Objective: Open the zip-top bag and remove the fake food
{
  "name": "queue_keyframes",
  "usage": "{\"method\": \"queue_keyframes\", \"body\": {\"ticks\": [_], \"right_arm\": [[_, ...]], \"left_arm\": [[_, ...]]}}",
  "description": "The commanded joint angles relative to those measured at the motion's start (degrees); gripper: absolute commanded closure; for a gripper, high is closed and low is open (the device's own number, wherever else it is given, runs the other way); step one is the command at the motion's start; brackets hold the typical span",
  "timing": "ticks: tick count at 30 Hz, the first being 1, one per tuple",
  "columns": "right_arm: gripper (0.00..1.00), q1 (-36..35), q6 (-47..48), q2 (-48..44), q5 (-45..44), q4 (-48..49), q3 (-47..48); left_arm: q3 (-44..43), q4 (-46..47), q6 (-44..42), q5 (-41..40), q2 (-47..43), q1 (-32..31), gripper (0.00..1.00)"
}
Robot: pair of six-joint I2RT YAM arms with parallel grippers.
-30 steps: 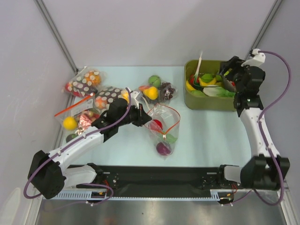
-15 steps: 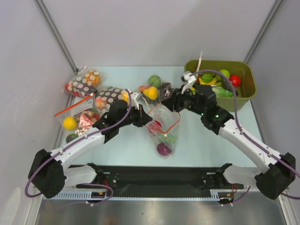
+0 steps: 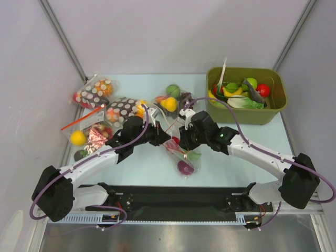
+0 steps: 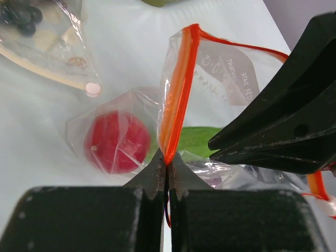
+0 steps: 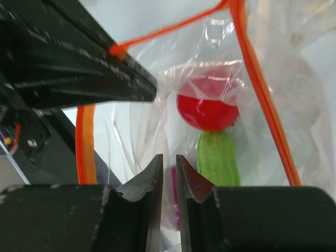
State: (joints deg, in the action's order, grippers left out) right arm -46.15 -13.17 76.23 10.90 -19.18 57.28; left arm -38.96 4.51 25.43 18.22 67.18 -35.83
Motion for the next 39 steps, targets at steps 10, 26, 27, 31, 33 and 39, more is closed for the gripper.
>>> {"method": "queue_keyframes", "body": {"ticks": [10,26,27,31,33,39], "right_arm": [[0.78,-4.2,4.2,1.3,-9.5,-12.8,-2.2],[0.36,-4.7,4.2,0.8,-16.0,-3.2,-8.7],[0.35,-4.7,4.1,1.0,-15.5,-2.4,-8.9],[0.34,-4.8,3.9,1.7,-12.0,-1.4,-9.0],[0.34,-4.9,3.9,1.7,-14.1,-1.6,-9.1],[0.32,-3.4,5.5,0.8,-18.0,-0.2,-8.4]], "left_arm": [[1.6,5.3,-1.2,1.7,-0.1,-1.8,1.00],[-0.3,5.9,-1.7,1.9,3.6,-2.7,1.00],[-0.4,5.9,-1.7,2.0,3.7,-2.7,1.00],[-0.9,4.8,-2.3,1.8,4.0,-2.7,1.00],[-0.9,4.5,-2.8,1.7,3.9,-2.7,1.00],[-1.2,4.0,-4.2,2.2,4.5,-2.7,1.00]]}}
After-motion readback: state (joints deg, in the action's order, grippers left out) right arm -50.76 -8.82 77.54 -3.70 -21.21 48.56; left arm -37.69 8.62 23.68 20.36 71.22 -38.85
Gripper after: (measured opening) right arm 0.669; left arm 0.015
